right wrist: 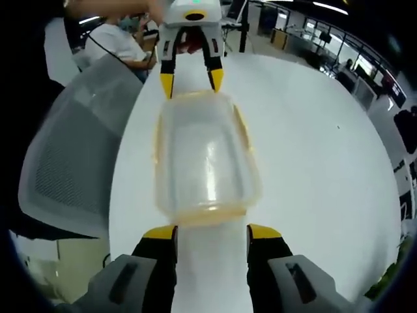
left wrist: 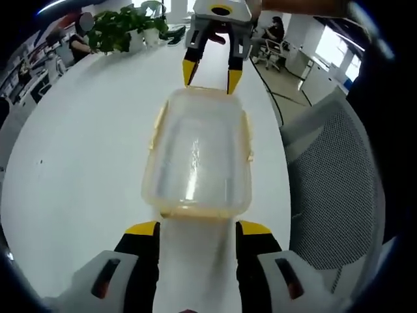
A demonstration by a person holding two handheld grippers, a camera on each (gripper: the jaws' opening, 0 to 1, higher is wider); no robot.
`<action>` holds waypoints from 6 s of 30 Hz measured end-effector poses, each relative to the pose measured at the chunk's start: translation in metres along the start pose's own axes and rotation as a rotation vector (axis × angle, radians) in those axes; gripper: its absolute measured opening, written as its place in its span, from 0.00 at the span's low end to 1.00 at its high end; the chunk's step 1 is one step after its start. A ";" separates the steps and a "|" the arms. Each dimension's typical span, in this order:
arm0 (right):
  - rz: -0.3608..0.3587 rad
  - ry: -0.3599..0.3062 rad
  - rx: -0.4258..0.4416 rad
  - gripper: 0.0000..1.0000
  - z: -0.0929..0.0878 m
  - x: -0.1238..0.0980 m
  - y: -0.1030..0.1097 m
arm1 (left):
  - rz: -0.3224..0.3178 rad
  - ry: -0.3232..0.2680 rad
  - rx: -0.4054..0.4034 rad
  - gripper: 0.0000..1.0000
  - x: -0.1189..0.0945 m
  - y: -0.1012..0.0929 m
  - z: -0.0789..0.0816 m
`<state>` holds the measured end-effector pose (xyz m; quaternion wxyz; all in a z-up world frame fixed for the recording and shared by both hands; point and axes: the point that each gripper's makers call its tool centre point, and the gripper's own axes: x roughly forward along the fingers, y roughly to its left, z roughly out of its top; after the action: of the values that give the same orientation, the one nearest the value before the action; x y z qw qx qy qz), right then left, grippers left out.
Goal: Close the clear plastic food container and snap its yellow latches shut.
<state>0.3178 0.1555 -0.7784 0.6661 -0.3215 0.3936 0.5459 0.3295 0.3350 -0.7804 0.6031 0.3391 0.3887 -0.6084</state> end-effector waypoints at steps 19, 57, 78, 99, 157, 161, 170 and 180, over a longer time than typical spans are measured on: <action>-0.021 -0.119 0.451 0.36 0.005 -0.014 -0.005 | -0.010 -0.156 -0.449 0.41 -0.008 -0.004 0.006; -0.085 -0.313 0.816 0.27 0.018 0.000 -0.002 | 0.111 -0.330 -0.862 0.38 0.002 0.000 0.014; -0.040 -0.268 0.832 0.25 0.020 0.006 0.004 | 0.078 -0.345 -0.908 0.34 0.005 -0.003 0.014; 0.067 -0.291 0.958 0.18 0.025 0.007 0.024 | 0.125 -0.369 -0.975 0.33 0.001 0.012 0.011; -0.051 -0.323 0.448 0.25 0.063 -0.003 0.021 | 0.255 -0.261 -0.435 0.43 -0.016 0.002 0.032; -0.047 -0.327 0.384 0.26 0.070 0.001 0.025 | 0.254 -0.231 -0.375 0.42 -0.011 0.001 0.035; -0.054 -0.354 0.311 0.25 0.094 0.010 0.022 | 0.241 -0.226 -0.241 0.42 -0.005 -0.007 0.049; -0.033 -0.347 0.256 0.25 0.106 0.019 0.018 | 0.217 -0.208 -0.178 0.40 -0.001 -0.010 0.057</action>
<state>0.3203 0.2593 -0.7437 0.7681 -0.1418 0.3341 0.5276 0.3224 0.2854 -0.7521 0.7297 0.2596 0.3377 -0.5348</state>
